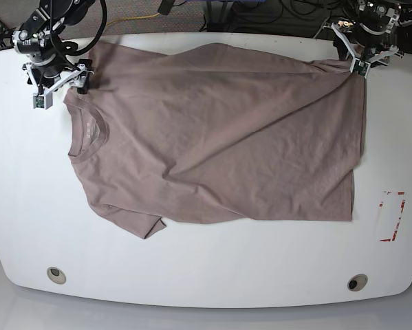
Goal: Fold the T-shirt properly
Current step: 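Lay the shirt down and release both grippers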
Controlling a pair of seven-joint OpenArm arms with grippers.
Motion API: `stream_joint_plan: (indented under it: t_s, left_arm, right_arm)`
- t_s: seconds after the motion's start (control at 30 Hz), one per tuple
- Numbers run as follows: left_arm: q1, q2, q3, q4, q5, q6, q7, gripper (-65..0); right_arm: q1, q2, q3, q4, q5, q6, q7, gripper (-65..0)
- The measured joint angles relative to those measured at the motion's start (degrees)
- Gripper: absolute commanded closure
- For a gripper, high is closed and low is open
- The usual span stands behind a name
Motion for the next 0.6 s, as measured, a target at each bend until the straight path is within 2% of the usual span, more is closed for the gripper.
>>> stream_joint_plan:
  t_s: [0.1, 0.33, 0.6]
  left_arm:
    - [-0.7, -0.1, 0.9, 0.0, 0.2, 0.2, 0.0, -48.9]
    - [-4.2, -0.1, 1.4, 0.0, 0.0, -0.2, 0.0, -49.2]
    - [-7.5, 0.2, 1.3, 0.0, 0.0, -0.2, 0.4, -48.8]
  right_arm:
    - [1.5, 0.3, 0.0, 0.0, -0.1, 0.0, -0.1, -52.5]
    - [9.0, 2.2, -0.4, -1.4, -0.2, 0.0, 0.6, -52.5]
    - [20.8, 9.5, -6.7, -15.4, -0.9, 0.0, 0.5, -52.5]
